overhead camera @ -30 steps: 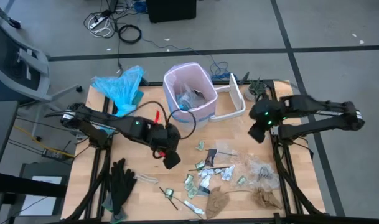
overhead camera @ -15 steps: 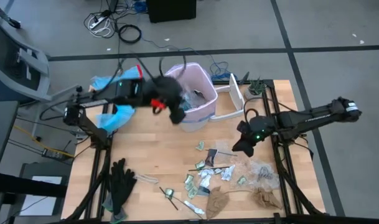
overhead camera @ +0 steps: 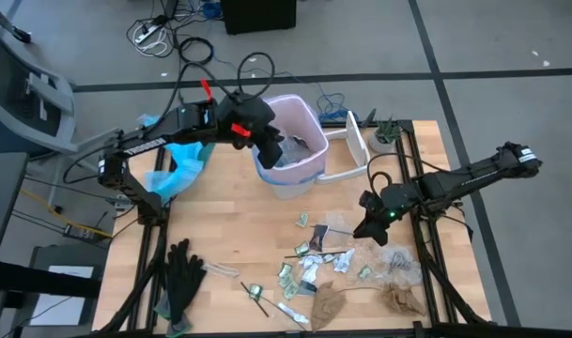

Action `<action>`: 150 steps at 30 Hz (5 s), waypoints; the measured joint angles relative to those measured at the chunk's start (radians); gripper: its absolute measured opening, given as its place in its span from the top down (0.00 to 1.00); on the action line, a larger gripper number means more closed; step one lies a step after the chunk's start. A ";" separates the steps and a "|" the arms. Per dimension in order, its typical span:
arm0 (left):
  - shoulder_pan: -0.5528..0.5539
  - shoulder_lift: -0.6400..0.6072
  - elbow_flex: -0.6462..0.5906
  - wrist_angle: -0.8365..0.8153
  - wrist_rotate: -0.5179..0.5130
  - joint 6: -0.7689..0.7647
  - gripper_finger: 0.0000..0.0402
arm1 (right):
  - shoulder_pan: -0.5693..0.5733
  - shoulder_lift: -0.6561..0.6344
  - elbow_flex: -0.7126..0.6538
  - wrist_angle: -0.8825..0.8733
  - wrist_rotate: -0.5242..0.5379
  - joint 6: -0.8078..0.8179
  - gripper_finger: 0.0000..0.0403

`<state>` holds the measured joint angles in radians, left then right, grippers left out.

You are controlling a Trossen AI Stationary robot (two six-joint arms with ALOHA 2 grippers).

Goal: Place trash/remove bag and relplace
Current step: Put the clear cellophane into the trash bin

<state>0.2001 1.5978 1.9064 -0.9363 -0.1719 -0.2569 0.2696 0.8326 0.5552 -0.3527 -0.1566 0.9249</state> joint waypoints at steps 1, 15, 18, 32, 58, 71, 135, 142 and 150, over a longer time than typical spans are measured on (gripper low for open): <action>-0.003 0.000 0.000 -0.002 0.001 0.006 0.70 | 0.004 0.000 0.000 0.000 0.003 0.000 0.76; -0.266 -0.006 -0.044 -0.087 -0.029 0.155 0.70 | 0.139 0.000 0.053 0.051 0.186 0.016 0.77; -0.309 -0.025 -0.131 -0.085 -0.035 0.145 0.70 | 0.176 0.013 0.082 0.045 0.271 0.058 0.77; -0.460 -0.381 -0.769 0.094 -0.040 -0.142 0.70 | 0.221 0.458 0.445 -0.072 0.340 0.110 0.88; -0.677 -0.478 -1.178 0.719 -0.065 -0.546 0.70 | 0.743 0.703 0.929 -1.218 0.247 0.986 0.91; -0.653 -0.469 -1.178 0.739 -0.125 -0.647 0.70 | 0.835 0.703 0.730 -1.069 0.251 1.119 0.58; -0.645 -0.470 -1.178 0.818 -0.234 -0.744 0.70 | -0.452 0.774 1.401 -0.508 0.183 -1.016 1.00; -0.646 -0.470 -1.177 0.864 -0.279 -0.744 0.70 | -0.545 0.890 1.401 -0.547 0.080 -0.970 1.00; -0.646 -0.470 -1.178 0.874 -0.281 -0.746 0.70 | -0.576 0.913 1.401 -0.660 0.078 -0.935 0.90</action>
<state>-0.4461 1.1275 0.7288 -0.0624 -0.4526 -1.0031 -0.3062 1.7454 1.9560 -1.0123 -0.0788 -0.0098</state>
